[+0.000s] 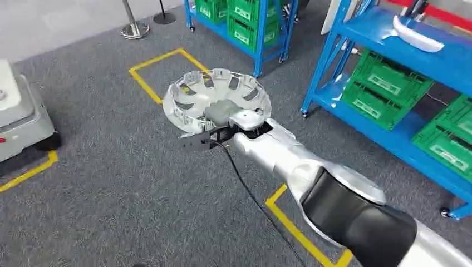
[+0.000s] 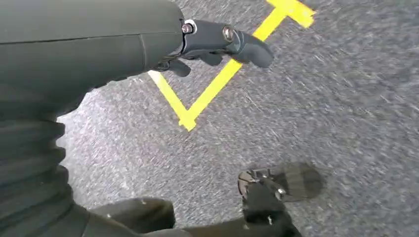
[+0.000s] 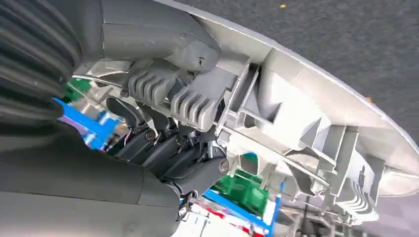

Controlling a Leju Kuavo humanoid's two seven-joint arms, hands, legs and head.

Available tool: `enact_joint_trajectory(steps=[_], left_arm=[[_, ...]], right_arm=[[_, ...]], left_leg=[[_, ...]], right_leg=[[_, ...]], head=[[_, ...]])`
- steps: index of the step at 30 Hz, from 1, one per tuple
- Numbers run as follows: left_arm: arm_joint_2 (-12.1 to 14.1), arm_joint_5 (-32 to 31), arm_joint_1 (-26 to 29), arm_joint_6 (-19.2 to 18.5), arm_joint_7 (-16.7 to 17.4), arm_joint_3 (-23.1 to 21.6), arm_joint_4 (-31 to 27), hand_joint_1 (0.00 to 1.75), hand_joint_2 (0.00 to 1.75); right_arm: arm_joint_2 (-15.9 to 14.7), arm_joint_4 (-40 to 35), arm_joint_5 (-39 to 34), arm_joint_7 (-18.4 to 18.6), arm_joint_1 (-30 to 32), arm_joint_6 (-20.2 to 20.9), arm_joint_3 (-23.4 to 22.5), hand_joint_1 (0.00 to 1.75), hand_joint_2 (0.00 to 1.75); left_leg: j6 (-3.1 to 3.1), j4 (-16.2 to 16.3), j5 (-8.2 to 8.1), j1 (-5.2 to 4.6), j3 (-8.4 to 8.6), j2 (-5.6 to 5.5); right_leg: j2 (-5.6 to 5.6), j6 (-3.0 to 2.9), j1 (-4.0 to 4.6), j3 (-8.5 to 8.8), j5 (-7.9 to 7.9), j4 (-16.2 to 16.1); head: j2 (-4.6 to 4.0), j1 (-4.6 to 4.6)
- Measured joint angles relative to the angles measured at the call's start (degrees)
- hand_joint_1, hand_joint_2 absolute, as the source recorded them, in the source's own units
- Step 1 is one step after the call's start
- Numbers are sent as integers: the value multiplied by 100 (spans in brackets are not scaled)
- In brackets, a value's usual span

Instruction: Take the parts from the cabinet and place them on the table.

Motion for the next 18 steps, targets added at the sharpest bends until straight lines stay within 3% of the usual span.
enact_joint_trajectory(steps=[1,2,3,4,6,7,8,9,10,11,12,13,14,16,17,18], left_arm=[[0,0,2,0,4,0,0,0,175],[-2,0,12,0,9,0,0,0,175],[0,0,4,0,13,2,0,0,175],[-2,0,-12,0,11,2,0,0,175],[-13,0,-18,0,9,2,0,0,175],[-13,0,-13,0,9,2,0,0,175],[-13,0,-9,-2,11,2,0,0,175],[-13,0,-10,-4,11,2,0,0,175],[-15,-2,-12,-9,9,2,0,0,175],[-22,-2,-12,-15,11,2,-2,0,175],[-37,-7,-14,-20,9,2,-2,0,175],[-33,-9,-24,-20,9,2,-2,0,175],[-33,-13,-24,-29,11,2,-2,0,175],[-37,-17,-14,-55,13,2,0,0,175],[-28,-17,-10,-55,22,2,0,0,175],[-31,-15,-10,-55,30,2,0,0,175]], right_arm=[[0,0,-2,-9,-4,0,0,164,175],[-2,0,-2,-13,-3,2,0,164,175],[-2,0,-2,-33,-8,4,0,164,175],[-4,2,0,-33,-6,5,0,164,175],[-11,4,35,-44,7,9,0,164,175],[-11,7,42,-42,14,11,0,164,175],[-11,7,42,-37,15,13,0,164,175],[-11,7,42,-39,11,22,0,164,175],[-11,7,44,-39,4,26,0,164,175],[-11,7,50,-37,-11,26,0,164,175],[-11,7,50,-39,-30,26,0,164,175],[-11,4,50,-42,-57,26,0,164,175],[-7,4,50,-46,-77,26,0,164,175],[13,4,57,-46,-110,31,0,164,175],[26,2,64,-35,-124,40,0,164,175],[37,0,66,-46,-132,57,0,164,175]], left_leg=[[44,-17,14,5,9,-67],[83,-43,31,33,24,-121],[112,-45,37,38,20,-167],[148,-45,41,38,13,-214],[166,-44,46,24,3,-341],[171,-42,49,19,2,-408],[170,-40,51,18,3,-483],[168,-34,53,19,4,-560],[160,-27,58,19,7,-630],[148,-19,65,20,6,-695],[113,-14,79,12,-20,-738],[68,-11,97,14,-47,-799],[27,-31,124,36,-61,-829],[-65,-95,175,53,-65,-942],[-72,-70,153,56,-114,-866],[-86,70,33,12,-163,-559]], right_leg=[[-59,36,-14,16,-26,-3],[156,88,-54,-10,-107,78],[406,90,-65,-121,-272,317],[515,89,-65,-309,-477,721],[583,89,-55,-759,-806,1603],[587,84,-54,-882,-809,1804],[589,66,-54,-853,-672,1705],[599,41,-55,-700,-437,1356],[643,11,-56,-468,-178,869],[779,-27,-55,-224,45,365],[998,-57,-61,-109,-8,107],[924,-18,-56,-95,30,62],[882,-21,-31,-97,34,64],[787,-79,-10,-85,64,37],[704,-131,-75,-51,121,-44],[661,-174,-62,-31,134,-82]], head=[[0,-2],[0,4],[-2,4],[0,11],[-2,13],[-2,13],[-2,13],[0,13],[0,15],[0,15],[0,9],[-2,4],[0,7],[0,13],[0,13],[0,-15]])
